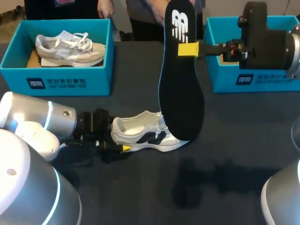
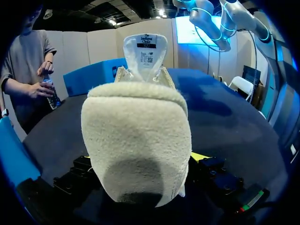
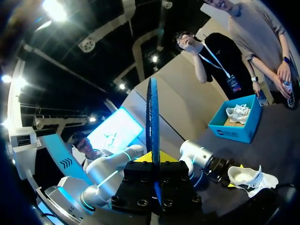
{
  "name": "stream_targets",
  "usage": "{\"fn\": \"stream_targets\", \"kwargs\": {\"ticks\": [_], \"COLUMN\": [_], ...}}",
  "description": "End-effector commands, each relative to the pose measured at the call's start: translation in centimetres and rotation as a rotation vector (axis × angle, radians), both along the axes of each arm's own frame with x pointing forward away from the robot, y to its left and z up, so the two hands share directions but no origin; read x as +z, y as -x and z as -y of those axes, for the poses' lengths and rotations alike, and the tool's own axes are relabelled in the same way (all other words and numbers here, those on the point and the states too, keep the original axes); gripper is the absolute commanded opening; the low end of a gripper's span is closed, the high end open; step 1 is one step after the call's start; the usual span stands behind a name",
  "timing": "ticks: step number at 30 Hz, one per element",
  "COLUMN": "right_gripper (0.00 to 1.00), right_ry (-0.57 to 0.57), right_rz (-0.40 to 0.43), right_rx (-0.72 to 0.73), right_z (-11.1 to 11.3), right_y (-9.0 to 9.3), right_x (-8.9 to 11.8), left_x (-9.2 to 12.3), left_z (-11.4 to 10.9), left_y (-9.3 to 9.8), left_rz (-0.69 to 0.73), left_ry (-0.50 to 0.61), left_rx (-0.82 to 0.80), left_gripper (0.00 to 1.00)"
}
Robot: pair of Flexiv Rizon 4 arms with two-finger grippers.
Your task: Take the shoe out of the shoebox, open the shoe tongue, remove and reinsert the insole, then place the shoe into the shoebox
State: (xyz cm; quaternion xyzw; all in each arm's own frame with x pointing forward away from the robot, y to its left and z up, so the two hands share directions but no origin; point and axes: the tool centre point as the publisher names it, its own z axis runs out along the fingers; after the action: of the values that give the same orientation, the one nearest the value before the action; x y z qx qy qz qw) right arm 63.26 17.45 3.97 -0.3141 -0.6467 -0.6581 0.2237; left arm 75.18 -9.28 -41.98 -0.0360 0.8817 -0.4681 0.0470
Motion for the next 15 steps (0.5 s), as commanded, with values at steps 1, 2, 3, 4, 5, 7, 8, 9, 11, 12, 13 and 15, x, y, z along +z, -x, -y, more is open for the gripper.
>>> {"fn": "stream_targets", "kwargs": {"ticks": [1, 2, 3, 4, 5, 7, 8, 9, 11, 12, 13, 15], "right_gripper": [0.0, 0.0, 0.0, 0.0, 0.0, 0.0, 0.0, 0.0, 0.0, 0.0, 0.0, 0.0], "right_ry": [0.0, 0.0, 0.0, 0.0, 0.0, 0.0, 0.0, 0.0, 0.0, 0.0, 0.0, 0.0], "right_rz": [-0.001, -0.001, -0.001, -0.001, -0.001, -0.001, -0.001, -0.001, -0.001, -0.001, -0.001, -0.001], "right_rx": [-0.001, -0.001, -0.001, -0.001, -0.001, -0.001, -0.001, -0.001, -0.001, -0.001, -0.001, -0.001], "right_z": [-0.3, -0.3, -0.3, -0.3, -0.3, -0.3, -0.3, -0.3, -0.3, -0.3, -0.3, -0.3], "right_y": [-0.1, -0.1, -0.1, -0.1, -0.1, -0.1, -0.1, -0.1, -0.1, -0.1, -0.1, -0.1], "right_x": [0.0, 0.0, 0.0, 0.0, 0.0, 0.0, 0.0, 0.0, 0.0, 0.0, 0.0, 0.0], "left_x": [0.0, 0.0, 0.0, 0.0, 0.0, 0.0, 0.0, 0.0, 0.0, 0.4, 0.6, 1.1], "left_z": [0.0, 0.0, 0.0, 0.0, 0.0, 0.0, 0.0, 0.0, 0.0, -0.2, -0.3, -0.3], "left_y": [0.1, 0.1, 0.1, 0.1, 0.1, 0.1, 0.1, 0.1, 0.1, 0.3, 0.4, 0.6], "left_rz": [0.0, 0.0, 0.0, 0.0, 0.0, 0.0, 0.0, 0.0, 0.0, 0.018, 0.012, 0.02], "left_ry": [-0.002, -0.002, -0.002, -0.002, -0.002, -0.002, -0.002, -0.002, -0.002, -0.03, -0.037, -0.086], "left_rx": [0.001, 0.001, 0.001, 0.001, 0.001, 0.001, 0.001, 0.001, 0.001, 0.018, 0.015, 0.013], "left_gripper": [1.0, 1.0, 1.0, 1.0, 1.0, 1.0, 1.0, 1.0, 1.0, 1.0, 1.0, 1.0]}}
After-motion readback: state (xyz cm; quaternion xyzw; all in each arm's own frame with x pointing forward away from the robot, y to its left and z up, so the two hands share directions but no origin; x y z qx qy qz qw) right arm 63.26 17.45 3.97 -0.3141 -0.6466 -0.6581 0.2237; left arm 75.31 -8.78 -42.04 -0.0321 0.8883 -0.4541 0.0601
